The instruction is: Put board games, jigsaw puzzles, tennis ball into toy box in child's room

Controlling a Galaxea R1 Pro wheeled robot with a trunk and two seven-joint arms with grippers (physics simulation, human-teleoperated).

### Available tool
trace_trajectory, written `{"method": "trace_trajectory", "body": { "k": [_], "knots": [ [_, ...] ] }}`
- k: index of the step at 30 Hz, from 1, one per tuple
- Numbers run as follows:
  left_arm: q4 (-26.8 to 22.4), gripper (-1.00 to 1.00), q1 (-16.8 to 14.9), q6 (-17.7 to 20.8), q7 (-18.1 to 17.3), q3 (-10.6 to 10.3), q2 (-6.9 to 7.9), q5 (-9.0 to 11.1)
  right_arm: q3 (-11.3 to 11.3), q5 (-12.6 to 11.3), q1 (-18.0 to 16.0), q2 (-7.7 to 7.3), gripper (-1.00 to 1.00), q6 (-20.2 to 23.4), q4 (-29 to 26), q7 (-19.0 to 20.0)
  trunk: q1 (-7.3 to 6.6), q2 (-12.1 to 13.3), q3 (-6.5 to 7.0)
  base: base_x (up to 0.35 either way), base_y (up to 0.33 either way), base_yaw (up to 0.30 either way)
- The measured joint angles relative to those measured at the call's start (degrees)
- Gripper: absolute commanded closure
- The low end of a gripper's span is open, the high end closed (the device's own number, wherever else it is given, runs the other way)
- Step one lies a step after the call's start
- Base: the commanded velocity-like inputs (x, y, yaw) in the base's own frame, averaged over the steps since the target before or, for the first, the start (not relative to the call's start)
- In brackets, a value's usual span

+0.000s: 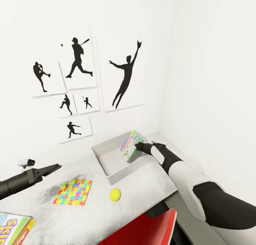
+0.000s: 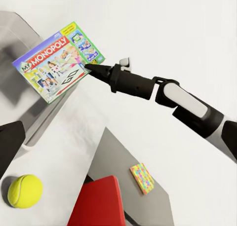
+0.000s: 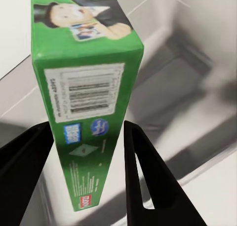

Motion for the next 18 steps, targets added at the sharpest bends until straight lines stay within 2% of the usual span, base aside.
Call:
{"method": "trace_trajectory", "body": {
  "k": [4, 10, 18],
  "knots": [
    [-0.1, -1.00, 0.1, 0.0, 0.0, -0.1, 0.02, 0.3, -0.1, 0.1, -0.1, -0.21, 1.00, 0.0, 0.0, 0.0, 0.00, 0.0, -0.37, 0.000, 0.000, 0.026],
    [-0.1, -1.00, 0.1, 0.0, 0.0, -0.3, -0.04, 0.3, -0.1, -0.2, -0.1, -1.62, 1.00, 0.1, 0.0, 0.0, 0.00, 0.0, -0.94, 0.000, 0.000, 0.004],
    [-0.1, -1.00, 0.1, 0.0, 0.0, -0.4, -0.05, 0.2, -0.1, -0.3, -0.1, -1.75, 1.00, 0.0, 0.0, 0.0, 0.00, 0.0, -1.69, 0.000, 0.000, 0.000]
  ]
}}
